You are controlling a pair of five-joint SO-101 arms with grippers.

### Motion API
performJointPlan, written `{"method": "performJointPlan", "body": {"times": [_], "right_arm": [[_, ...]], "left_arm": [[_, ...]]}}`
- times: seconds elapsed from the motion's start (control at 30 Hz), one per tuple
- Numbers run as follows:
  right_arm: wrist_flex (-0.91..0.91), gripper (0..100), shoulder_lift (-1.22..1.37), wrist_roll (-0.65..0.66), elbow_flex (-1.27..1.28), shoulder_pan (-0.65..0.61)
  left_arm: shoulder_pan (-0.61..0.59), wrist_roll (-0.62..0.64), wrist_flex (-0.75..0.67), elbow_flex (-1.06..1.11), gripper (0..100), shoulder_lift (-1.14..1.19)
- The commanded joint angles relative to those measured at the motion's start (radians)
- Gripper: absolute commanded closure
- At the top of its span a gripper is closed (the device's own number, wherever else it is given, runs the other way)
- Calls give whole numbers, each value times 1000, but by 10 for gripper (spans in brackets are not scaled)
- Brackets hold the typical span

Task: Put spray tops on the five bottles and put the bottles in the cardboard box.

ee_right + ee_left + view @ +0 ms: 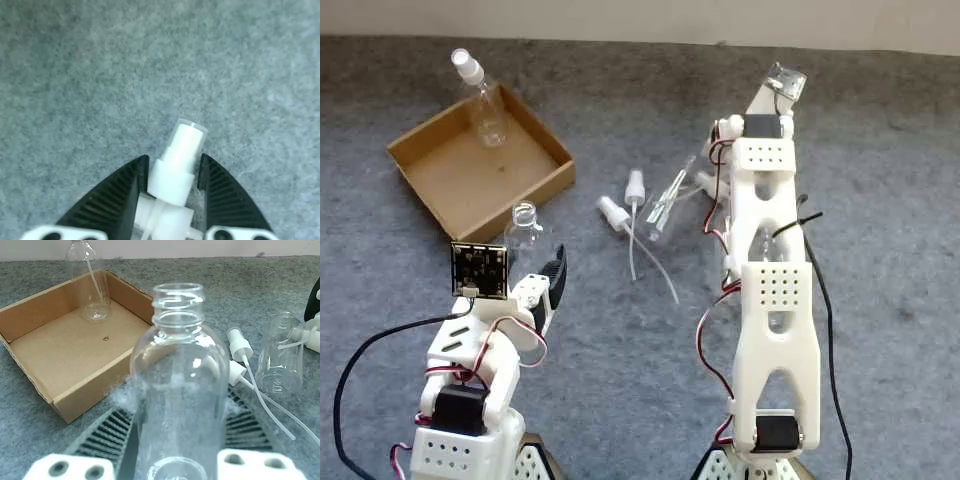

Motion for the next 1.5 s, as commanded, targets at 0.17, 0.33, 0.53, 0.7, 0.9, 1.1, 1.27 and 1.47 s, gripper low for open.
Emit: {"method": "performJointPlan", "body": {"times": [0.17,0.33,0.53,0.7,0.9,1.1,1.27,1.47], "right_arm": [[-2,861,-4,-3,-65,8],[-2,978,-10,54,-67,10],[10,985,-12,161,-94,10],[134,985,-10,187,-317,4],[236,985,-42,189,-536,5],[332,985,-185,189,-506,-13],[389,985,-361,189,-506,-44],[409,985,-529,230,-501,-39]], "left_arm": [[-5,9,-31,-5,940,-15],[-5,9,-31,-4,940,-15],[-4,9,-31,-4,940,-15],[-2,9,-31,5,938,-15],[61,8,-26,7,938,-15],[130,8,-25,8,938,-15],[166,8,-25,8,938,-15],[214,8,-25,8,938,-15]]}}
